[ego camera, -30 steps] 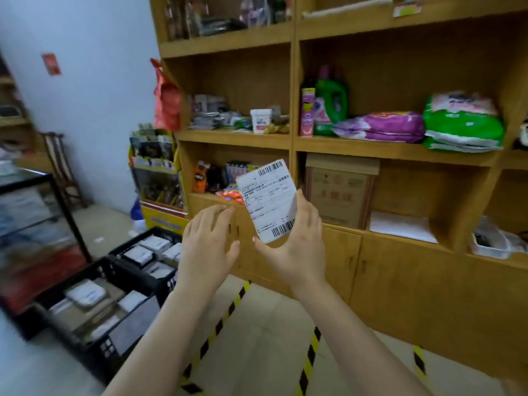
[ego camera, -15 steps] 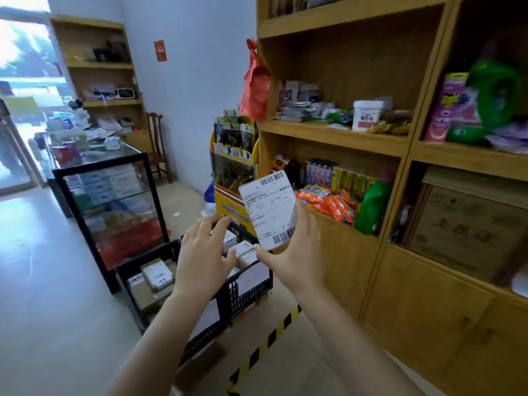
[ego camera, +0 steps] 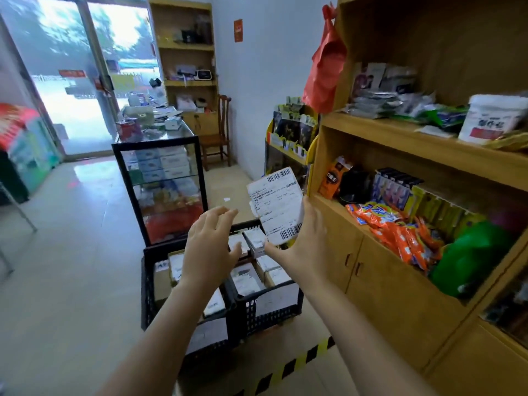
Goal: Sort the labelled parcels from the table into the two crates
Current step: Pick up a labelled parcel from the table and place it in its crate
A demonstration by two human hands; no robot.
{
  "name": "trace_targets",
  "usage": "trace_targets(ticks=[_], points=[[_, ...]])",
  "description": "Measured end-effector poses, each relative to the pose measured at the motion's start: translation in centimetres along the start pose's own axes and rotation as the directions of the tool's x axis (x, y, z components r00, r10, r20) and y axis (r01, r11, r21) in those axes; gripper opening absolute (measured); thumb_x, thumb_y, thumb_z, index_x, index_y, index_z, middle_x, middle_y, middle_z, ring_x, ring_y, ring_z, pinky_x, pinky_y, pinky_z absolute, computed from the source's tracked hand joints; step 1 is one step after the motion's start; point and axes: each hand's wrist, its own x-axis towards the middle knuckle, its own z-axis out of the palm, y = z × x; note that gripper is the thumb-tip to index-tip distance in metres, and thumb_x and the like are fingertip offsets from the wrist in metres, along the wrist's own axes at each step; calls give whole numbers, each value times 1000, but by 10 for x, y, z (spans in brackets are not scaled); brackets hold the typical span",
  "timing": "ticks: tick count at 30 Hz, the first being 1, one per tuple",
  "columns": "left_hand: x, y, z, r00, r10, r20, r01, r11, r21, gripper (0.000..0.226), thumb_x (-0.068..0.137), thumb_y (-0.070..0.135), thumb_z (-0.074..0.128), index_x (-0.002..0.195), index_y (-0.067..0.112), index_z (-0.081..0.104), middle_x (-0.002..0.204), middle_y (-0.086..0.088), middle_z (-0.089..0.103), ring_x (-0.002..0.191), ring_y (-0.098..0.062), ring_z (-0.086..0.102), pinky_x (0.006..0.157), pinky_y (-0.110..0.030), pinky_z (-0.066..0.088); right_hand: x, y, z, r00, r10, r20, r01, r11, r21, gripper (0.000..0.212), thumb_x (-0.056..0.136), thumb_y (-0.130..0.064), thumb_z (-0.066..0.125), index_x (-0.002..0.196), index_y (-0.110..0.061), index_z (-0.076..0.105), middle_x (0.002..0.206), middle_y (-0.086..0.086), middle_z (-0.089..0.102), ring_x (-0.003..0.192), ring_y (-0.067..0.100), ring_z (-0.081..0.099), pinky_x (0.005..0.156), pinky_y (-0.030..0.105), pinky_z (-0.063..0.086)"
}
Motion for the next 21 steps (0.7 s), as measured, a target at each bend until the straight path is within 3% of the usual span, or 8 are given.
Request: trace_targets(ticks=[3,10,17,21], points=[[12,1,21,999,-44,15,44,999,21,67,68,23,84,128,10,58,125,-9,58,119,-29,53,100,-45,45,29,21,12,998,-36,56,37,999,-13,116,66,-53,82,153,-25,10,152,-6,26,140,16,27,110,39,40],[46,-19,69,990,-124,68,119,990,78,66,69,21,83,128,11,57,124,-8,57,116,-29,54,97,-47,48,81,57,57,994,-61,85,57,997,49,117,62,-50,84,152,-25,14,147,-5,29,138,21,31,106,46,42],[110,-60,131,984,-151,93,145,987,76,66,70,23,83,129,12,56,127,-8,56,119,-28,52,100,-44,46,152,86,122,987,-69,145,69,998,9,115,64,-53,81,153,-20,15,148,0,32,138,22,28,113,47,33],[148,-95,167,979,-172,109,165,983,76,65,69,22,83,128,11,57,126,-8,57,118,-29,53,100,-44,45,199,98,163,980,-62,191,66,998,-12,116,64,-56,78,154,-24,12,148,-2,31,138,22,27,111,48,35]])
